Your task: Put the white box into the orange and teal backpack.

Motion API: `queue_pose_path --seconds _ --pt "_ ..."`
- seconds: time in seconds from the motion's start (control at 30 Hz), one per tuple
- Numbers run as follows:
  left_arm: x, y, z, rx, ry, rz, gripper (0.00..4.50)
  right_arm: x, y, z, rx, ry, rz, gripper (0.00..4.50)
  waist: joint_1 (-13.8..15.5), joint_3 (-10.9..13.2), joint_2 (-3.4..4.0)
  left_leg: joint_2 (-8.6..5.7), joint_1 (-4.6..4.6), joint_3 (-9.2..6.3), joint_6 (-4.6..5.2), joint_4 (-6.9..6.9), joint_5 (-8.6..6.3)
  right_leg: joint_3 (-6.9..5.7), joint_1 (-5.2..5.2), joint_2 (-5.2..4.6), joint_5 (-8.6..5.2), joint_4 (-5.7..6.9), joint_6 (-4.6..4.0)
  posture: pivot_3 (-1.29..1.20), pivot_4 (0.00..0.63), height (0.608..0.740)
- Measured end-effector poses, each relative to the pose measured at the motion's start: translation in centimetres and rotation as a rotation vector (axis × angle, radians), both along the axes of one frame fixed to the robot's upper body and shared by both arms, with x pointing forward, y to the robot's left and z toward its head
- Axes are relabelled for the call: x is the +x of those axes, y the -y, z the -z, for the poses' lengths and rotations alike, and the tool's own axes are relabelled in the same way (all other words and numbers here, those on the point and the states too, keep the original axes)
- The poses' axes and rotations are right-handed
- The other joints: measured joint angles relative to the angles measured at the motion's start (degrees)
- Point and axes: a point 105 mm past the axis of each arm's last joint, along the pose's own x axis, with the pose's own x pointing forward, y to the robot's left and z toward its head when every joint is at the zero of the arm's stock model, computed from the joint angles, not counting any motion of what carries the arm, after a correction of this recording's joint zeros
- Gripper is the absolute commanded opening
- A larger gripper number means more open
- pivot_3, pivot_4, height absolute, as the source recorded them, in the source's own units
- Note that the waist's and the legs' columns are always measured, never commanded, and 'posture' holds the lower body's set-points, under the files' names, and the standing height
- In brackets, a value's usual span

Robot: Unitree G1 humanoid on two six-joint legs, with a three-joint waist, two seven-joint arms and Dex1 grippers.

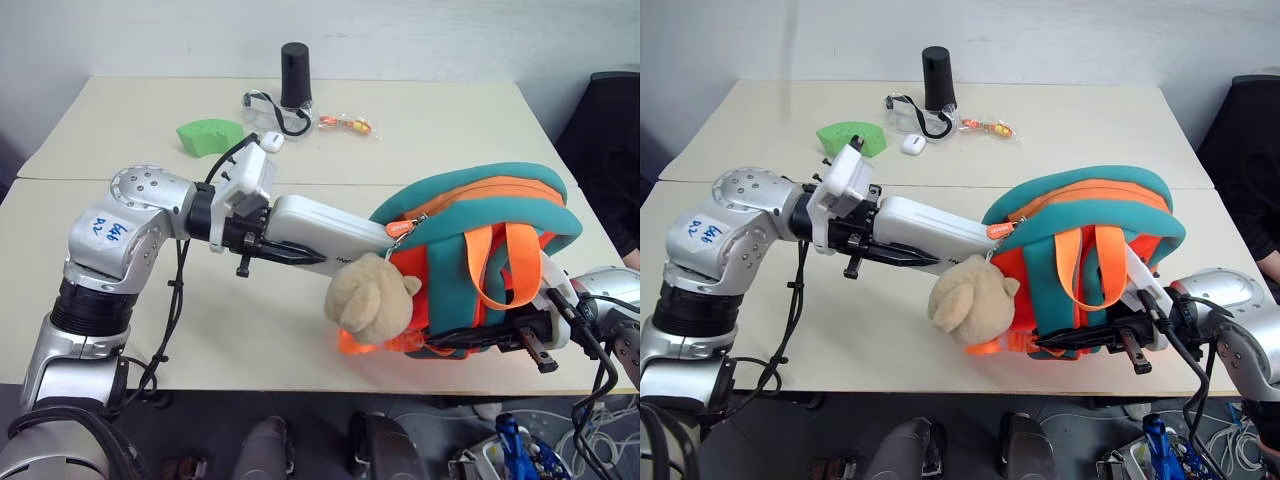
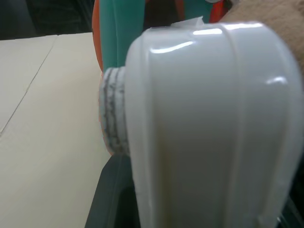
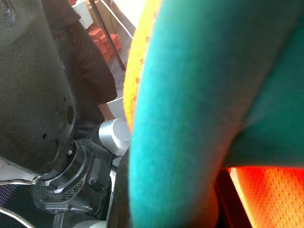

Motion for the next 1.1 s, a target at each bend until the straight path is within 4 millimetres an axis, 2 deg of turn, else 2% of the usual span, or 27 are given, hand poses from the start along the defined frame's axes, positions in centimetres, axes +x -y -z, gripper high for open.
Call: queue_pose_path --seconds 0.27,0.7,0.8,0.87,0.9,0.97,1.1 --pt "0.6 4.3 0.5 -0.145 -0.067 -0.019 1.29 0.1 -0.1 0.1 0.011 0.002 0.006 0.01 0.11 0.0 0.0 -0.03 -0.03 -0.06 0.06 0.02 0.03 -0.03 0.02 -0.04 0.02 0.0 0.03 0.0 0.15 0.74" --pt "0.4 9.1 3.8 -0.111 -0.155 -0.034 1.29 0.1 -0.6 0.2 0.036 0.008 0.021 0.01 0.12 -0.01 0.01 -0.04 0.01 -0.07 0.05 0.02 0.04 -0.04 0.06 -0.05 0.02 0.0 0.03 0.0 0.15 0.74" --pt "0.7 10.1 4.0 -0.089 -0.154 -0.026 1.29 0.2 -0.8 0.2 0.043 0.012 0.033 0.01 0.12 -0.01 0.01 -0.05 0.03 -0.07 0.06 0.03 0.04 -0.05 0.08 -0.05 0.02 0.0 0.03 0.0 0.15 0.74" --pt "0.9 10.6 4.2 -0.088 -0.172 -0.025 2.0 0.3 -0.8 0.2 0.048 0.015 0.042 0.0 0.12 -0.01 0.01 -0.05 0.02 -0.08 0.06 0.03 0.04 -0.05 0.09 -0.06 0.02 -0.01 0.03 0.0 0.15 0.74" --pt "0.9 10.6 4.2 -0.089 -0.176 -0.023 2.17 0.4 -0.9 0.2 0.053 0.016 0.046 0.0 0.11 -0.01 0.01 -0.04 0.02 -0.09 0.06 0.03 0.04 -0.06 0.08 -0.1 0.02 -0.01 0.03 0.0 0.15 0.74" --pt "0.8 10.8 4.2 -0.085 -0.193 -0.012 2.82 0.5 -0.9 0.2 0.058 0.018 0.055 0.0 0.09 -0.01 0.01 -0.04 0.02 -0.09 0.06 0.03 0.04 -0.06 0.08 -0.12 0.02 -0.01 0.03 0.0 0.15 0.74" --pt "0.6 10.0 4.1 -0.074 -0.233 0.005 3.96 0.6 -0.9 0.3 0.055 0.021 0.065 0.0 -0.05 -0.01 0.01 -0.01 0.02 -0.09 0.05 0.02 0.05 -0.06 0.07 -0.12 0.02 0.0 0.03 0.0 0.15 0.74"
